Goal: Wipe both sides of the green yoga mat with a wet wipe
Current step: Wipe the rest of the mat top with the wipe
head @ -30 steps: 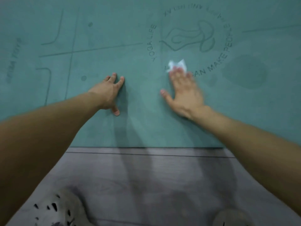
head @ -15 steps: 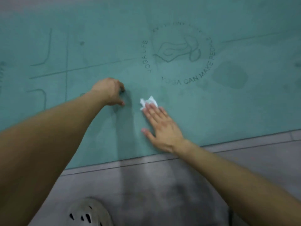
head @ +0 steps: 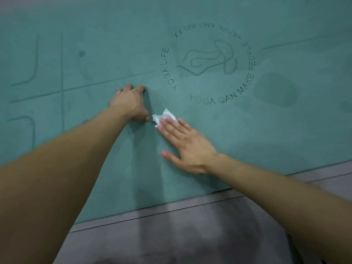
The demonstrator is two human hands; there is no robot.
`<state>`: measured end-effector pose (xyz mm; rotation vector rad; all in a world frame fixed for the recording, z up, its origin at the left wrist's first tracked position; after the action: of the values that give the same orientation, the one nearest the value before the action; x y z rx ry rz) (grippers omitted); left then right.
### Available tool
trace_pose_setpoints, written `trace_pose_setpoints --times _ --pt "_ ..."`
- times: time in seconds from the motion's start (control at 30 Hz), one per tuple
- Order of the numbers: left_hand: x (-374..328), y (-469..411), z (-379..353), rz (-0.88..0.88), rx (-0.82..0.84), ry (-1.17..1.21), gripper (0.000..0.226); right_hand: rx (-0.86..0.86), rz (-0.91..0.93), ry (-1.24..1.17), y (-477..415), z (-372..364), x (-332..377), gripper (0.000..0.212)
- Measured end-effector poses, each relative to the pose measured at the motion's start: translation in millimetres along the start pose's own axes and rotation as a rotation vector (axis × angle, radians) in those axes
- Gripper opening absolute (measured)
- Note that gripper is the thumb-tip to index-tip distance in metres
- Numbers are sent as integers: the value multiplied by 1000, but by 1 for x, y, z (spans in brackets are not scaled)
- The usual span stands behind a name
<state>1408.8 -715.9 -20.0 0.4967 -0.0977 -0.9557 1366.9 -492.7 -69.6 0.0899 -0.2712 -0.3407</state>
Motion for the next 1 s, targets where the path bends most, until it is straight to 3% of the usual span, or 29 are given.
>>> trace_pose_setpoints --times 0.07,0.1,0.17,0.23,0.3,0.33,0.43,0.5,0.57,0.63,0.7,0.73,0.83,0.9,0.93,1.0 --pt "8 10 3 -25 -23 6 111 72 243 62 9 1 7 72" --pt "12 18 3 -17 -35 21 108 54 239 73 -5 7 -12 70" --pt "20 35 -1 59 -50 64 107 -3 -43 61 -50 28 -69 71" --pt "23 49 -6 112 -7 93 123 -30 -394 55 -86 53 -128 76" --pt "22 56 -10 119 66 94 141 -45 -487 10 -100 59 -130 79" --pt "20 58 -11 116 85 93 147 -38 -378 20 -101 51 -107 78" --pt "15 59 -16 140 73 71 153 82 233 81 -74 17 -21 72" --pt "12 58 -17 142 53 55 152 100 392 138 -80 24 -29 69" --pt "11 57 -16 148 50 30 150 51 175 97 -111 46 -87 71" --pt "13 59 -15 158 51 20 150 -25 -214 51 -134 71 -154 77" --pt "13 60 -14 170 56 19 151 -44 -423 -4 -136 76 -166 83" --pt "13 61 -14 176 58 14 151 -57 -365 -7 -135 68 -141 84" --pt "11 61 -13 192 41 -16 150 74 244 63 -106 26 -32 78" --pt "10 61 -12 198 40 -36 150 106 460 127 -102 23 -18 72" --pt "9 60 -11 196 48 -41 149 78 410 131 -115 32 -34 70" --pt "10 60 -11 197 57 -41 149 1 102 106 -150 51 -95 71"
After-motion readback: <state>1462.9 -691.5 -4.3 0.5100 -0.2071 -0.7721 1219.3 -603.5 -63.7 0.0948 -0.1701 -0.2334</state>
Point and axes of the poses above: each hand's wrist, its own y-axis away from the middle knuckle, its own z-axis out of the back of the hand, x = y × z, the point moved 3 cm from there along -y, towards the middle knuckle, and after that the axes turned 13 degrees about -z, right-handed, at the moved point
